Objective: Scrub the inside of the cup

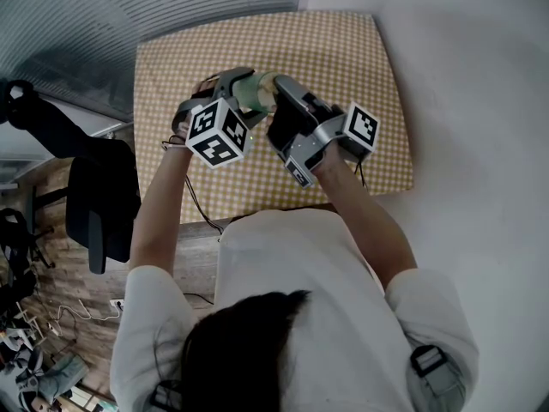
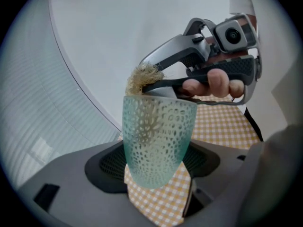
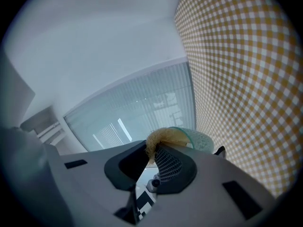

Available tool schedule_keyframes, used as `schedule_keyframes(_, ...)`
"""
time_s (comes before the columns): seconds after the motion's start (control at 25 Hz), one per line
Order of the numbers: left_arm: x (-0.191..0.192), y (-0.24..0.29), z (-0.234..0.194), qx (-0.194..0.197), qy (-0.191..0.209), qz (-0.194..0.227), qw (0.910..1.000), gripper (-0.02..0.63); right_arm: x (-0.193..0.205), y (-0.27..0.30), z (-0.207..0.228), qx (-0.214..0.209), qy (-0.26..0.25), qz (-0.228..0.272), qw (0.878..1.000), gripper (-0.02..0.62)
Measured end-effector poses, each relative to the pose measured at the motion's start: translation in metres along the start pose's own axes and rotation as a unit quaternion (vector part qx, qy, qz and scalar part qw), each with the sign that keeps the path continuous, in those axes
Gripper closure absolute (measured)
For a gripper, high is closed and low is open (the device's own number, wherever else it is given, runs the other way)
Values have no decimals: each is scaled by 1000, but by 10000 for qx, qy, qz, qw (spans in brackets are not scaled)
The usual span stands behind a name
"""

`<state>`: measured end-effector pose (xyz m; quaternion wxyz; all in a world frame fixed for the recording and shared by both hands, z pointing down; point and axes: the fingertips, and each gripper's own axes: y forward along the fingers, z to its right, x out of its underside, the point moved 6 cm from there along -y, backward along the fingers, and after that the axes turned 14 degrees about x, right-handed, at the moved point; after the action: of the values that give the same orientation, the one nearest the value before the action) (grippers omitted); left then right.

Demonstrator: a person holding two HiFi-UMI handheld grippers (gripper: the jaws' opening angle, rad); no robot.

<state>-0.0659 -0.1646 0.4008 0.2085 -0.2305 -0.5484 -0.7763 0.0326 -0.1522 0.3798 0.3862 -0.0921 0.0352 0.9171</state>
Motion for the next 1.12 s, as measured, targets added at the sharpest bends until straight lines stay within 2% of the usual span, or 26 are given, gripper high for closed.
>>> schedule_keyframes(0.48, 11, 17, 9, 255, -1023, 434, 9935, 255, -2, 0, 2, 142, -213, -10, 9997, 542)
schedule_keyframes(0.84, 32, 20, 13, 176, -1485, 533, 9873, 255, -2, 1, 0, -52, -190, -43, 9998, 541)
schedule_keyframes(1.0, 44, 23, 20, 169, -1662, 556, 9844, 255, -2, 0, 2, -136, 15, 5, 9999, 543)
schedule_keyframes(1.12, 48, 23, 22, 147, -1844, 686, 9803, 255, -1, 1, -2, -98, -159, -33, 9998, 543)
